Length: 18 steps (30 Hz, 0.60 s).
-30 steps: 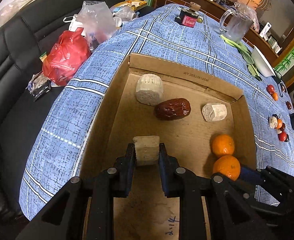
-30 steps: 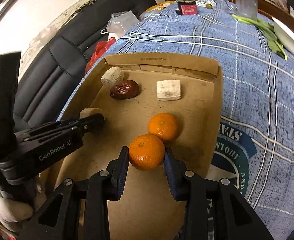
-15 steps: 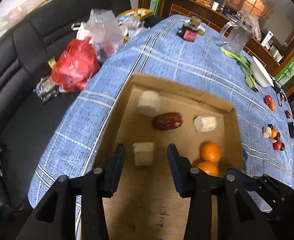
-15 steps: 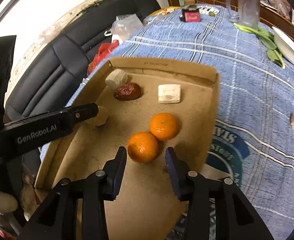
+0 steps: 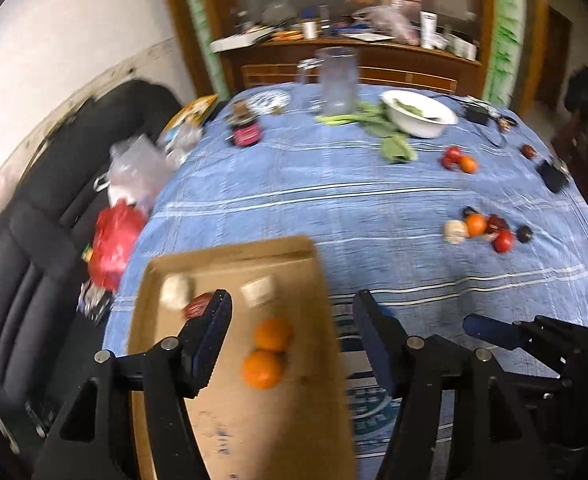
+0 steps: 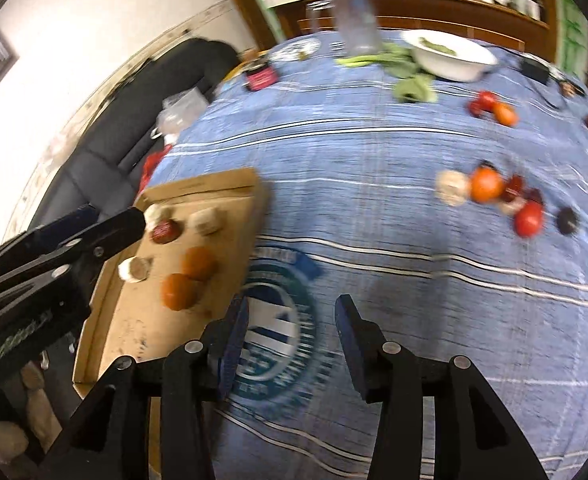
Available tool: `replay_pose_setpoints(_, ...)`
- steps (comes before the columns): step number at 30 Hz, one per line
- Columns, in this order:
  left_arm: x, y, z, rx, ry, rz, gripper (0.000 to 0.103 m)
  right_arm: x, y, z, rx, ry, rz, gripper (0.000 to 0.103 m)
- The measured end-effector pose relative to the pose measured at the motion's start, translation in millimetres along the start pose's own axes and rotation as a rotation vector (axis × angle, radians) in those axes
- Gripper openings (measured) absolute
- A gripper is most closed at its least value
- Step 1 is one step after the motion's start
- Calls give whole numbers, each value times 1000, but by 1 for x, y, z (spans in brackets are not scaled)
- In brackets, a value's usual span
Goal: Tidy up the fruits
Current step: 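Move the left tool to a beige cube while the right tool approaches a red tomato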
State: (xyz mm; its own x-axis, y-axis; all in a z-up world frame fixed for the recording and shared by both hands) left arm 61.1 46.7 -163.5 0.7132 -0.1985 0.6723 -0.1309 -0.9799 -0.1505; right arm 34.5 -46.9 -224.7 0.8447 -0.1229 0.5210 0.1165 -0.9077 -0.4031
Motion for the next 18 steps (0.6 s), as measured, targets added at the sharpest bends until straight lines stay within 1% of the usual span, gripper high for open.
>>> replay_pose_setpoints(6,7,54,0,-53,-3,54,62,-1,45,-25,-40,25,52,49)
replay_pose_setpoints(9,8,76,2,-67,-9,74,62,-4,67,-34,-58,33,75,53)
replay_pose_setpoints(14,2,112,12,-96,-48,97,62,-13,102,-45,-80,29,119,53)
replay_pose_setpoints(18,-6,132,20,-120,-84,101,62,-20,128,-49,-99,20,155,53)
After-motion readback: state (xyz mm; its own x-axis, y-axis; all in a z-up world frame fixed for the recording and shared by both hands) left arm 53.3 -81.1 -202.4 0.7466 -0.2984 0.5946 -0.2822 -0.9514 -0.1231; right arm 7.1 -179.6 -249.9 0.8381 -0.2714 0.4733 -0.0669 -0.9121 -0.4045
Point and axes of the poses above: each gripper's, at about its wrist camera, not at the fingertips, and z roughly the way its jaws point, y to its right, x to its top, the point moved 10 cm from there along z, roughly the way its jaws point, and after that the axes turned 8 degrees about y, right-handed, at the moved point
